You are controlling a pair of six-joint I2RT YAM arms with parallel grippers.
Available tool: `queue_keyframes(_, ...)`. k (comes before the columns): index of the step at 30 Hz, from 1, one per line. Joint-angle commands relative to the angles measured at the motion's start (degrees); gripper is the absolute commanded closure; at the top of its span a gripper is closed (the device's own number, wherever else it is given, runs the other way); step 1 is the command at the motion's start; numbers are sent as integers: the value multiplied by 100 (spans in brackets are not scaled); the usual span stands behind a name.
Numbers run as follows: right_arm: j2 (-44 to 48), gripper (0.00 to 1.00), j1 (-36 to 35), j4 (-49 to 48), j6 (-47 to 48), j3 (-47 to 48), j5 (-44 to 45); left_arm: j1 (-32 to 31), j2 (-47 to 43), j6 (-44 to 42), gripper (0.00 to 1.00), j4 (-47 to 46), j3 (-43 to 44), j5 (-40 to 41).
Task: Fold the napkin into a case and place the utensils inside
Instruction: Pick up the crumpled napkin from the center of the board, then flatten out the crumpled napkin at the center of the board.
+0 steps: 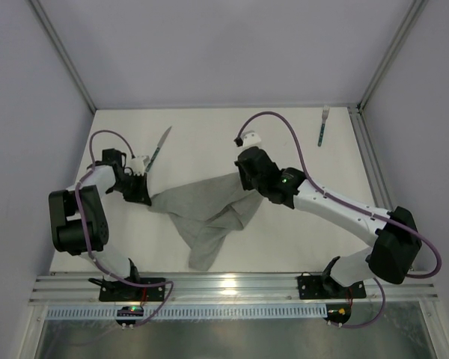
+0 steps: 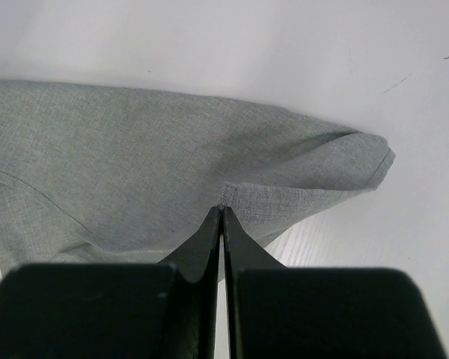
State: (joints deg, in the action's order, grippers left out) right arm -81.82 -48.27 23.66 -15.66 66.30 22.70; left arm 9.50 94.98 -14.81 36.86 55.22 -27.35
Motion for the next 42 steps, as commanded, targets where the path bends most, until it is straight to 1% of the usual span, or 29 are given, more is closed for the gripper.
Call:
queue_keyframes(1,508,97,72,-204,1,93,226,-9,-408,13,100,409,374,-227)
queue_keyframes(3,798,97,247,-204,132,207,148,0,-725,205,100,585,498,211)
queue_keyframes(4,886,97,361,-204,177,277,60,-9,-1170,285,100,594,672,352)
queue_keyframes(5,974,97,658,-187,221,365,-71,-9,-1401,338,100,655,779,545)
queue_keyframes(7,1229,97,1002,-73,335,768,-441,0,-2119,382,100,795,1077,582)
queue_keyframes(8,1300,97,1239,6,388,944,-468,0,-2324,391,100,1040,1496,582)
queue_keyframes(10,1441,97,1311,382,659,1681,-346,-1,-2667,400,100,1383,2034,591)
queue_keyframes(11,1484,97,1311,498,730,1954,-310,0,-2912,391,100,1542,2611,626)
queue_keyframes(12,1581,97,1311,630,783,2461,-345,0,-3028,382,100,1813,2869,687)
queue_keyframes(14,1704,97,1311,877,863,2869,-424,-9,-3352,330,100,2008,3561,766)
queue_keyframes(15,1783,97,1311,947,872,3193,-485,-9,-3450,312,100,2157,3748,828)
queue_keyframes(18,2134,97,1303,1210,854,3581,-564,0,-3697,286,100,2404,4513,942)
queue_keyframes(19,2301,97,1311,1289,872,3643,-582,-9,-3688,277,100,2657,4724,951)
queue_keyframes(22,2399,97,1311,1482,1012,3872,-582,-1,-3496,347,100,2966,5445,837)
queue_keyframes(26,1856,97,1338,1826,1205,4574,-399,-1,-2986,715,100,2854,6026,837)
queue_keyframes(27,1697,97,1399,1844,1301,4654,-328,-9,-2768,794,100,2775,6105,828)
queue_keyframes(28,1548,97,1660,1835,1302,4733,-362,-1,-2661,882,100,2687,6184,802)
queue_keyframes(29,1207,97,1872,1818,1302,4899,-702,-9,-2564,970,100,2477,6202,732)
queue_keyframes(31,854,97,2276,1704,1171,5058,-1151,-9,-2248,1243,100,2256,6211,609)
queue_keyframes(32,661,97,2652,1660,1110,5233,-1536,-1,-2125,1331,100,2055,6211,478)
queue_keyframes(33,267,97,2839,1546,979,5313,-1697,-18,-1863,1436,100,1966,6229,459)
queue_keyframes(35,-139,97,3373,1414,767,5593,-2040,-70,-1554,1629,100,1738,6404,572)
queue_keyframes(36,-559,97,3542,1300,644,5726,-2450,-106,-1387,1665,100,1702,6518,669)
queue_keyframes(37,-780,97,3692,1264,391,5884,-2594,-158,-1029,1657,100,1667,6649,774)
queue_keyframes(38,-1009,97,3937,1194,275,6277,-2734,-246,-834,1639,100,1632,6964,923)
queue_keyframes(39,-1464,97,4035,1185,187,6516,-2979,-281,-641,1639,100,1631,7158,934)
queue_keyframes(40,-1677,97,4114,1193,56,6797,-3034,-317,-247,1665,100,1640,7369,942)
queue_keyframes(41,-1897,97,4176,1202,11,7365,-3061,-352,-43,1691,100,1657,7876,942)
queue_keyframes(42,-2238,97,4299,1185,-42,7597,-3113,-378,151,1735,100,1701,8133,986)
